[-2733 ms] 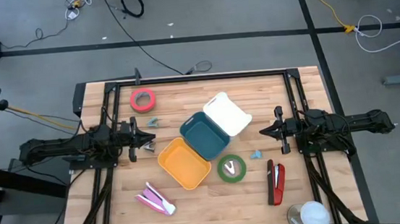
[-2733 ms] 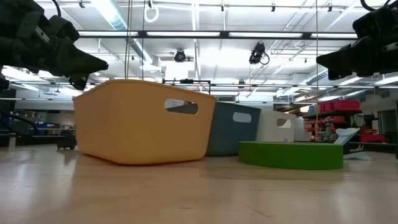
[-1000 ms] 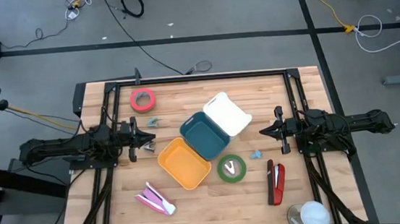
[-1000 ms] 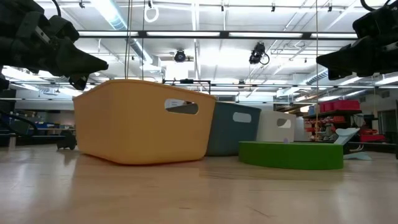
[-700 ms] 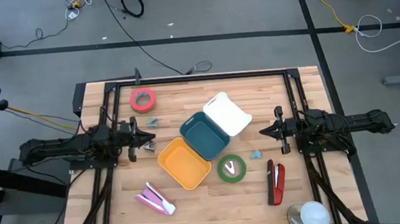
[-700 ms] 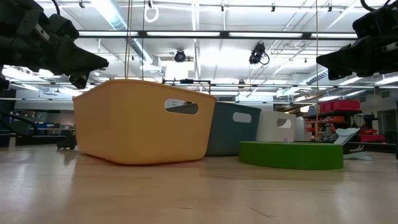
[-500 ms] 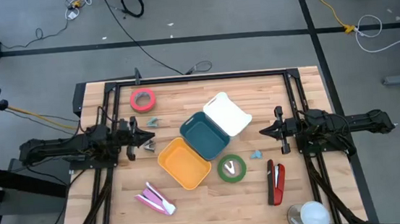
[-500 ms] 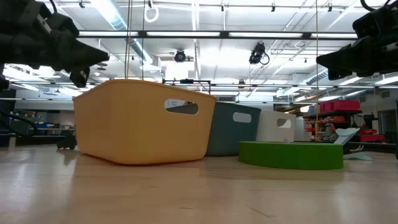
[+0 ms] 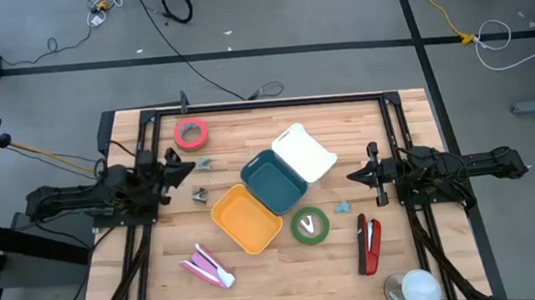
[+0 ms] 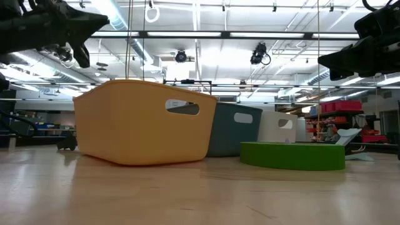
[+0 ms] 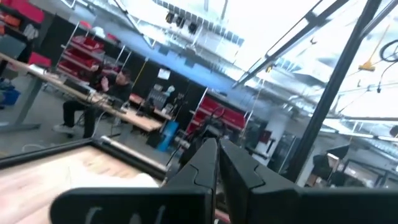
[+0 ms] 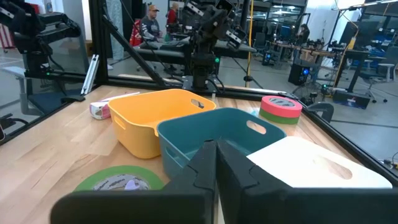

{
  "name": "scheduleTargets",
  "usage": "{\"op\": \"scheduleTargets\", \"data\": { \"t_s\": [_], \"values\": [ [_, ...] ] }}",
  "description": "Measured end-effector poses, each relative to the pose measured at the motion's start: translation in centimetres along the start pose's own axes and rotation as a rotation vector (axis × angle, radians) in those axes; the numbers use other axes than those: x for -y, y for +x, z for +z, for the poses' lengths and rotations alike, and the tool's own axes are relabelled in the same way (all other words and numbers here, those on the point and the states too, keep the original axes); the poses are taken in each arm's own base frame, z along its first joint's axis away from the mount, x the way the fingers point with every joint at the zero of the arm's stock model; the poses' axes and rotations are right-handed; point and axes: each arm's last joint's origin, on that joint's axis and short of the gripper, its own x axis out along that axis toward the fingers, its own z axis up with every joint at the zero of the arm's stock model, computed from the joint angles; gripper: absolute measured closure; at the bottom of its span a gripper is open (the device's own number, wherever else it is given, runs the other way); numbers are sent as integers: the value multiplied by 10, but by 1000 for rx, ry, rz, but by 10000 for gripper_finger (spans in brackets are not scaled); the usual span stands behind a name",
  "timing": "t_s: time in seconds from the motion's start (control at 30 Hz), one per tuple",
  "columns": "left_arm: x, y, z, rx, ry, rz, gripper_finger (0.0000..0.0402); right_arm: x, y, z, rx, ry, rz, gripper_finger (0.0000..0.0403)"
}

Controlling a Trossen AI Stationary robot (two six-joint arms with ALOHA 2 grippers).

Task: Pick and place Stapler, Stapler remover, tape
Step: Put the pink tape into the yellow bin

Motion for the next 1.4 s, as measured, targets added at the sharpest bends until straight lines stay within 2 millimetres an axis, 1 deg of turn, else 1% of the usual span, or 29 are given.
{"op": "scheduleTargets", "data": {
  "t_s": [0.23, 0.4, 0.5, 0.6, 0.7, 1.07, 1.2, 1.4],
  "values": [
    [3, 0, 6, 58, -9, -40, 381, 0, 0, 0, 0, 0, 0, 390],
    [8, 1, 15, 98, 0, -64, 381, 0, 0, 0, 0, 0, 0, 390],
    [18, 4, 31, 110, 50, -112, 381, 0, 0, 0, 0, 0, 0, 390],
    [26, 9, 44, 73, 101, -114, 381, 0, 0, 0, 0, 0, 0, 390],
    [36, 14, 62, 61, 110, -108, 381, 0, 0, 0, 0, 0, 0, 390],
    [70, 39, 120, -79, 119, -57, 381, 0, 0, 0, 0, 0, 0, 390],
    [80, 48, 139, -88, 152, -53, 383, 0, 0, 0, 0, 0, 0, 390],
    [94, 65, 161, -114, 200, -41, 394, 0, 0, 0, 0, 0, 0, 390]
  ]
}}
